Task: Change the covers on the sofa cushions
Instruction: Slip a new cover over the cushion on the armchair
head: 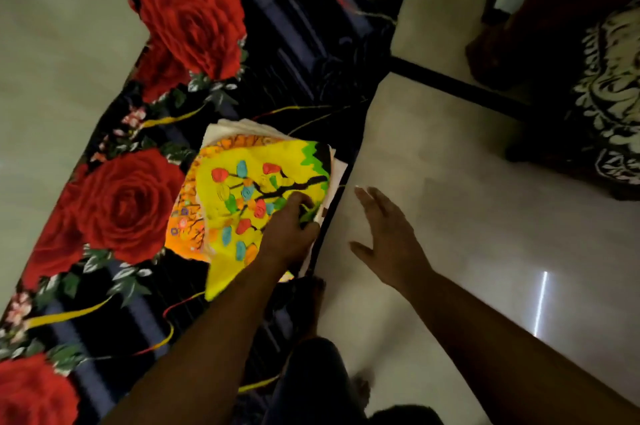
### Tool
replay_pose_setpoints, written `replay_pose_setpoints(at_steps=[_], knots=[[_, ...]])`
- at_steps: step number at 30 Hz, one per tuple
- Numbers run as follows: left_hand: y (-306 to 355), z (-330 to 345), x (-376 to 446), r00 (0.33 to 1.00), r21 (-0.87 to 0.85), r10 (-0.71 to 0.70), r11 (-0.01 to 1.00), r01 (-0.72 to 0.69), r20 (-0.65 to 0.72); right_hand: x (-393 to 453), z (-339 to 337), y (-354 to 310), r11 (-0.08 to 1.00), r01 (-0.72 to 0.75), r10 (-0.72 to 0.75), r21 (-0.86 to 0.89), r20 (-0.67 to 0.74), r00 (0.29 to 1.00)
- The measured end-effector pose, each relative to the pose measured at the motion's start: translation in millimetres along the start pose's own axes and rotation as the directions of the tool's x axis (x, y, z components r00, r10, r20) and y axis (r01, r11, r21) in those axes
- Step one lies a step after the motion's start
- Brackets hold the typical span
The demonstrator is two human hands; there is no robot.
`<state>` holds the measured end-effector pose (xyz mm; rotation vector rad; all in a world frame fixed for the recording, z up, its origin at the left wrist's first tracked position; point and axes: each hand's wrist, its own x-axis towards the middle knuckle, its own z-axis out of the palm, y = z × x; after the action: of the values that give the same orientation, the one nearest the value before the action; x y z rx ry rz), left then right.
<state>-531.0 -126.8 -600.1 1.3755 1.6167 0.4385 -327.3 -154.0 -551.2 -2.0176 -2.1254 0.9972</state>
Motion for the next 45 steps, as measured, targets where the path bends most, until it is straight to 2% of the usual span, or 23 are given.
replay_pose_setpoints(at_steps=[2,5,8,10,11,12,16,19,21,23,24,25,27,28,31,32,34,36,38,39,42,44,45], knots=[[65,-17,-10,0.938,-0.088,0.2,0.979,-0.182,0.284,-10,-29,-3,0.986,0.095,-0.106,-0.134,-0.072,0.992],[140,-29,-16,0.811,-0.158,0.329,0.944,-0.289,0.484,-30,-76,12,0.967,0.167,-0.212,-0.191,-0.244,0.947],[202,-19,-7,0.751,0.164,0.316,0.858,-0.488,0.58,-61,-136,49,0.986,0.122,-0.159,-0.116,-0.415,0.896],[244,9,-5,0.723,0.464,0.251,0.623,-0.629,0.643,-89,-175,75,0.991,0.068,-0.114,-0.111,-0.482,0.869],[268,29,-4,0.723,0.54,0.249,0.52,-0.662,0.645,-104,-194,91,0.995,0.034,-0.078,-0.094,-0.521,0.85],[288,45,-3,0.729,0.569,0.277,0.477,-0.67,0.626,-114,-208,103,0.998,-0.001,-0.038,-0.069,-0.555,0.831],[385,111,14,0.718,0.446,0.411,0.581,-0.681,0.561,-155,-270,179,0.98,-0.185,0.177,0.068,-0.713,0.678],[464,157,15,0.692,0.238,0.495,0.695,-0.678,0.526,-179,-321,233,0.957,-0.2,0.286,0.211,-0.799,0.53],[521,193,3,0.659,0.059,0.569,0.734,-0.677,0.492,-188,-356,261,0.952,-0.16,0.305,0.26,-0.788,0.535],[569,220,-3,0.602,-0.099,0.666,0.703,-0.705,0.441,-189,-388,282,0.932,-0.165,0.354,0.321,-0.723,0.593],[592,235,-3,0.557,-0.15,0.703,0.67,-0.727,0.442,-190,-406,298,0.925,-0.154,0.369,0.348,-0.723,0.584],[606,243,0,0.514,-0.163,0.713,0.646,-0.746,0.476,-191,-420,312,0.918,-0.115,0.379,0.379,-0.758,0.531],[617,266,22,0.481,0.001,0.672,0.581,-0.814,0.564,-199,-451,340,0.892,-0.019,0.424,0.452,-0.821,0.383],[616,275,36,0.487,0.136,0.636,0.518,-0.844,0.599,-202,-465,351,0.88,0.012,0.443,0.476,-0.827,0.346],[615,308,76,0.574,0.444,0.564,0.366,-0.818,0.593,-206,-504,393,0.856,-0.022,0.495,0.516,-0.809,0.318],[617,316,90,0.612,0.468,0.566,0.397,-0.79,0.553,-206,-511,410,0.847,-0.061,0.521,0.528,-0.8,0.298],[631,334,113,0.726,0.358,0.471,0.651,-0.669,0.5,-198,-521,453,0.805,-0.191,0.593,0.561,-0.772,0.229],[652,358,135,0.754,0.157,0.412,0.818,-0.553,0.511,-179,-525,488,0.672,-0.455,0.704,0.585,-0.695,0.147],[683,391,149,0.752,0.03,0.438,0.855,-0.518,0.492,-148,-524,499,0.575,-0.685,0.686,0.447,-0.72,0.107],[705,408,156,0.736,-0.011,0.45,0.857,-0.516,0.505,-127,-524,498,0.595,-0.697,0.657,0.399,-0.742,0.136],[770,452,163,0.726,-0.128,0.356,0.928,-0.351,0.588,-59,-507,494,0.714,-0.445,0.682,0.541,-0.681,0.267],[804,469,167,0.694,-0.16,0.262,0.965,-0.209,0.671,-36,-499,498,0.641,-0.196,0.755,0.742,-0.564,0.334],[817,474,166,0.684,-0.16,0.192,0.981,-0.11,0.704,-36,-499,497,0.544,-0.065,0.787,0.837,-0.481,0.386]])
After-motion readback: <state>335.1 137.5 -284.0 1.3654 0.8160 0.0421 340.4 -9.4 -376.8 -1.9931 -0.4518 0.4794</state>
